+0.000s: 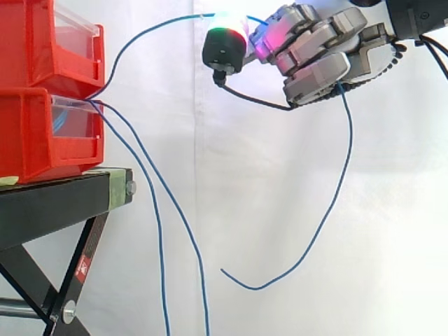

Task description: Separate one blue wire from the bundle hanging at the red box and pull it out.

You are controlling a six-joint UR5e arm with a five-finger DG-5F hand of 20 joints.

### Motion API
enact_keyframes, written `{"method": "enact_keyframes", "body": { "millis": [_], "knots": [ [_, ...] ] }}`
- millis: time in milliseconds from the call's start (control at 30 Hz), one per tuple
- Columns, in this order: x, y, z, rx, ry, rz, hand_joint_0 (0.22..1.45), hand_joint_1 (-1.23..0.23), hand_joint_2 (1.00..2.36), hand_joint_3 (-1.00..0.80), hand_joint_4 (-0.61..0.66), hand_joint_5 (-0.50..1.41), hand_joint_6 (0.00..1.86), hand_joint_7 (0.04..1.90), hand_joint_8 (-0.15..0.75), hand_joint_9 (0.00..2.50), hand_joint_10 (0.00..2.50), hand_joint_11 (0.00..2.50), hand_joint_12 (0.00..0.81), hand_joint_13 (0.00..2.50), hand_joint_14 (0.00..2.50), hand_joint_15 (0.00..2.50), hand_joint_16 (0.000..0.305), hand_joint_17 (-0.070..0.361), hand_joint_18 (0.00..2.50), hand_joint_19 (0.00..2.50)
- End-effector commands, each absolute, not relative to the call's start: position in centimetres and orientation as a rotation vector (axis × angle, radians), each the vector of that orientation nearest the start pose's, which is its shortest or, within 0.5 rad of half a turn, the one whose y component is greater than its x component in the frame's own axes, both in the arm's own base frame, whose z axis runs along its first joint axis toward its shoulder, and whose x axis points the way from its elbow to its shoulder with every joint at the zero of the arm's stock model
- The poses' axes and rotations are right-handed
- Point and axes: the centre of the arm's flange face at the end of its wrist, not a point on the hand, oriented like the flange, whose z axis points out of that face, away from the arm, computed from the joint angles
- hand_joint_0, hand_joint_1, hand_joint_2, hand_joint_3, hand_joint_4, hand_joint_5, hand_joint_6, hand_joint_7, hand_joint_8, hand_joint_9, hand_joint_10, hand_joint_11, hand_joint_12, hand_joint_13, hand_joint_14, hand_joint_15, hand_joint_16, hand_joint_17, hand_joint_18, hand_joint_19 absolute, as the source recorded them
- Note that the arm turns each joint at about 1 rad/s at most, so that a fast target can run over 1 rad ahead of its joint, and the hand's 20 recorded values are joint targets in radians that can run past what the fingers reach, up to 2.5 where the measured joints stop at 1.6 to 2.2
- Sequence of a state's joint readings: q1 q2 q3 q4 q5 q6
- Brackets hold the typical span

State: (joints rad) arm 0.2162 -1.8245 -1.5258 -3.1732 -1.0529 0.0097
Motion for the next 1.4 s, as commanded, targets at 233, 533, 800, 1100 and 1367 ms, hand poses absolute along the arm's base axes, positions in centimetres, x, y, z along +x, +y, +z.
{"method": "enact_keyframes", "body": {
  "millis": [233,533,800,1100,1367],
  "knots": [
    [58.1,-6.7,37.8,1.32,1.212,0.709,0.49,-0.68,1.0,-0.5,0.31,-0.13,0.89,1.39,0.397,1.43,2.5,2.29,0.385,1.57,2.5,0.67,0.051,0.114,1.5,1.53],
    [59.2,-6.6,38.7,1.156,1.223,0.628,0.46,-0.61,1.0,-0.5,0.31,-0.13,0.88,1.38,0.406,1.44,2.5,2.28,0.395,1.59,2.5,0.67,0.056,0.126,1.53,1.5],
    [59.6,-6.6,38.9,1.104,1.218,0.604,0.45,-0.59,1.0,-0.5,0.3,-0.13,0.88,1.35,0.408,1.44,2.47,2.29,0.399,1.59,2.5,0.67,0.057,0.129,1.53,1.49],
    [59.6,-6.8,38.9,1.083,1.233,0.573,0.47,-0.54,1.0,-0.5,0.3,-0.13,0.88,1.36,0.403,1.43,2.44,2.27,0.391,1.57,2.5,0.66,0.055,0.124,1.51,1.5],
    [59.7,-6.9,38.9,1.021,1.27,0.506,0.55,-0.52,1.0,-0.5,0.29,-0.13,0.88,1.37,0.383,1.42,2.42,2.29,0.364,1.54,2.5,0.66,0.046,0.104,1.45,1.54]
  ]
}}
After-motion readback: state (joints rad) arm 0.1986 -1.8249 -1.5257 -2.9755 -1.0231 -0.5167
